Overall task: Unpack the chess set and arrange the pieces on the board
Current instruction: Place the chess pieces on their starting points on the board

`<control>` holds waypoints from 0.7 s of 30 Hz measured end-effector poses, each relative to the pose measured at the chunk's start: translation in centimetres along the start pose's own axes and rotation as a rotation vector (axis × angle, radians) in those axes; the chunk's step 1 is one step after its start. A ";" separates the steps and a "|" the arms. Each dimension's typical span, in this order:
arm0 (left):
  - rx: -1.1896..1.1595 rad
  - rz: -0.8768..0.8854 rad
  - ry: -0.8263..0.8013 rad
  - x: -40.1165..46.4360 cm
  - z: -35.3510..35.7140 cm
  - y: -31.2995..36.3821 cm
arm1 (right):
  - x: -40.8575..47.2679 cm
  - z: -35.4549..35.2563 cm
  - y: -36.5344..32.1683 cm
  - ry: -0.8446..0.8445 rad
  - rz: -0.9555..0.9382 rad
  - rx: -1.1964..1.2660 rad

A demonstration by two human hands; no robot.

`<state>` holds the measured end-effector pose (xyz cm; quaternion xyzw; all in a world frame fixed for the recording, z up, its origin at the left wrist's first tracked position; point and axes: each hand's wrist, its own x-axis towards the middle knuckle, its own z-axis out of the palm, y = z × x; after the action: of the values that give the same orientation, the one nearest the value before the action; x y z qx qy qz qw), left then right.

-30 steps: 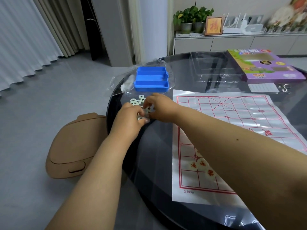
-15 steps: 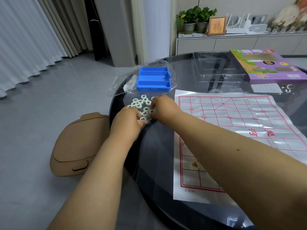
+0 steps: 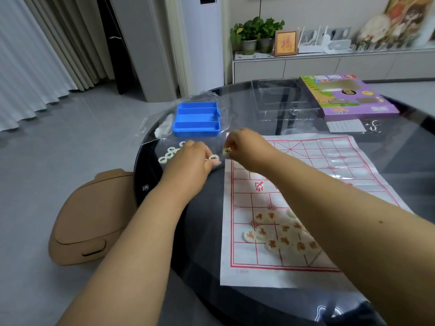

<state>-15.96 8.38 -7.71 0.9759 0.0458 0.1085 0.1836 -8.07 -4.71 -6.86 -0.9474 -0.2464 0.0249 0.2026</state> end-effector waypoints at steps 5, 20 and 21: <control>-0.038 0.117 -0.159 2.4 3.2 6.0 | -2.8 -2.1 8.0 0.007 0.153 0.007; -0.151 0.072 -0.084 1.8 4.7 5.5 | -3.9 -1.3 10.9 0.028 0.184 0.271; -0.160 0.046 -0.041 1.3 4.2 4.7 | -4.1 -1.6 10.9 0.033 0.202 0.322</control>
<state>-13.51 2.73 -9.52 0.9609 0.0107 0.0960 0.2594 -6.45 -15.91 -9.96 -0.9230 -0.1394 0.0686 0.3521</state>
